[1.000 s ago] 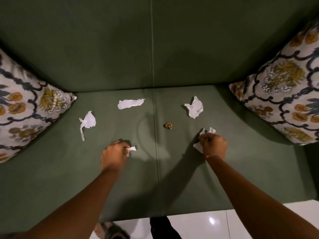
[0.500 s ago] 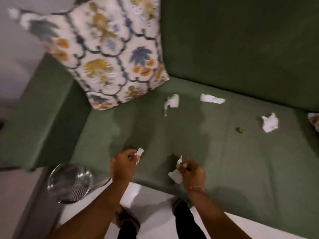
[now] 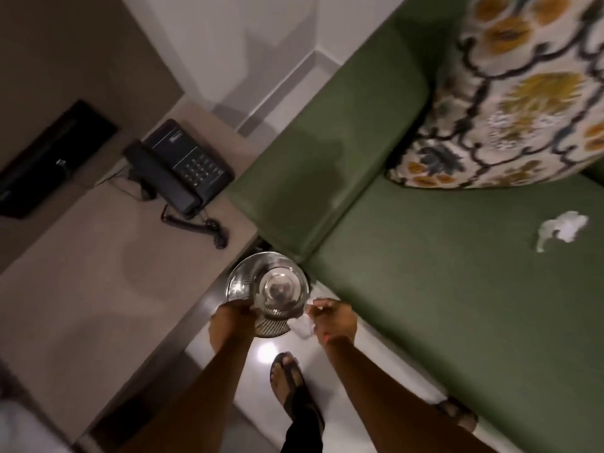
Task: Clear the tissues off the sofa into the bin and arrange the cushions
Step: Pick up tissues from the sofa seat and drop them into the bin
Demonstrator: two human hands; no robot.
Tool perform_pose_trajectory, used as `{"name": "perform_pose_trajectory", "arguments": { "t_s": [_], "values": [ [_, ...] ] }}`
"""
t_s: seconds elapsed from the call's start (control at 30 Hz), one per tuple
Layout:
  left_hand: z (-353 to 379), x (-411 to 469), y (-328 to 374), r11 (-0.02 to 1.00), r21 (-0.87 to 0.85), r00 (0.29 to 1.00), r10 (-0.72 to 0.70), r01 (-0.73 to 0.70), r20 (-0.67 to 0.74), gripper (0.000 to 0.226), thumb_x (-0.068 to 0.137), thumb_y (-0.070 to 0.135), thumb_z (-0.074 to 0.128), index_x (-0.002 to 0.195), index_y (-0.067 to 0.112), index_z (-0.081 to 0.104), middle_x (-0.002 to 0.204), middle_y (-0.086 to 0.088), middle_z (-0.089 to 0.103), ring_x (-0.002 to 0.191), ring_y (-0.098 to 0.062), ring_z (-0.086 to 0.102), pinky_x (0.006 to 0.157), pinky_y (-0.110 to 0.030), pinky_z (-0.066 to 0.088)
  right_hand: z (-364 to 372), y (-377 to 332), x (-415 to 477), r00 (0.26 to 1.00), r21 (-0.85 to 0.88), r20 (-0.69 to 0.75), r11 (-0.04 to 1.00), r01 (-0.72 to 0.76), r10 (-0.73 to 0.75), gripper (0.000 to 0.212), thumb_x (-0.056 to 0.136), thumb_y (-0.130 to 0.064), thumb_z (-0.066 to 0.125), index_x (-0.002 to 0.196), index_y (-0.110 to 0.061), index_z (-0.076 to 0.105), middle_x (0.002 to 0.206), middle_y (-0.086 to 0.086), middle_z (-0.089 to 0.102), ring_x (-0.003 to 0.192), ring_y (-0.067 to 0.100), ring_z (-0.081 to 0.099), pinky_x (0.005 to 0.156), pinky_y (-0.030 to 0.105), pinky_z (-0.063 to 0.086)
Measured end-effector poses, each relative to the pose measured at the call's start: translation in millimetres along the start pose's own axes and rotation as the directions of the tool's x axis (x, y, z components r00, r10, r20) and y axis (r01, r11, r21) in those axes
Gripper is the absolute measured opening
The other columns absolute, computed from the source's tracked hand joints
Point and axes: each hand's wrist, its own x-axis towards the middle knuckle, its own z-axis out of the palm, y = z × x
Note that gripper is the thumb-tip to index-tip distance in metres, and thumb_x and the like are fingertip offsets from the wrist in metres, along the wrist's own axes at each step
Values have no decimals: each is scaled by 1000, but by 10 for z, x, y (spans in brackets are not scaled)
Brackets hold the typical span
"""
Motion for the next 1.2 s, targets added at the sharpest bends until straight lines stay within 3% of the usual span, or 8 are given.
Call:
{"name": "perform_pose_trajectory", "arguments": {
  "t_s": [0.13,0.4,0.6,0.8,0.9,0.97,1.1,1.2],
  "values": [
    [156,334,-138,1000,11,1000,-28,28,12,19,73,42,71,87,30,76,90,-1,77,69,-17,56,69,-27,46,452,-68,279,1000,-43,-1,999,29,-29,19,72,-28,76,87,-18,78,94,9,78,90,32,72,84,45,59],
    [118,563,-350,999,-33,1000,-19,20,7,26,85,35,64,108,26,72,107,-3,75,75,-12,56,57,-18,36,685,-69,397,993,-99,121,995,16,-4,45,68,-26,82,111,-24,71,114,3,73,107,21,67,101,26,47],
    [-120,247,-137,999,-34,999,31,-30,32,25,86,27,64,110,25,72,119,-5,72,104,-25,67,86,-29,48,306,-155,151,987,-114,162,993,41,-22,34,73,-21,78,107,-20,71,109,4,75,104,23,68,98,30,51],
    [-380,-375,426,979,104,980,165,-176,109,27,86,31,63,112,30,71,118,-11,71,106,-31,64,91,-38,50,-567,-174,-217,982,-77,172,993,86,-72,33,77,-16,78,109,-13,70,95,7,75,84,16,64,98,30,50],
    [-376,-735,849,950,166,955,233,-264,182,30,87,32,61,116,28,69,119,-10,69,108,-33,62,93,-38,50,-1184,-137,-325,983,11,159,996,90,-90,26,80,2,70,105,-3,68,74,9,57,68,18,52,98,42,51],
    [-296,-1014,1168,913,225,930,293,-341,223,31,87,31,57,116,24,68,115,-8,70,106,-31,64,91,-37,51,-1689,-41,-353,987,37,127,995,90,-94,23,83,3,65,100,-13,68,74,5,53,63,10,52,87,34,52],
    [53,-1596,1740,793,325,856,456,-516,245,29,91,25,52,114,25,69,113,-10,72,105,-32,65,91,-38,49,-2709,242,-326,998,-61,36,996,60,-58,44,76,-16,74,120,-21,67,112,5,72,106,26,66,96,33,50],
    [494,-2070,2225,758,325,823,488,-565,290,33,89,28,56,121,29,66,119,-10,70,109,-32,64,94,-38,49,-3539,576,-249,1000,-79,-4,997,18,-19,43,78,-22,71,120,-25,66,118,4,71,113,30,64,99,38,50]
  ]
}}
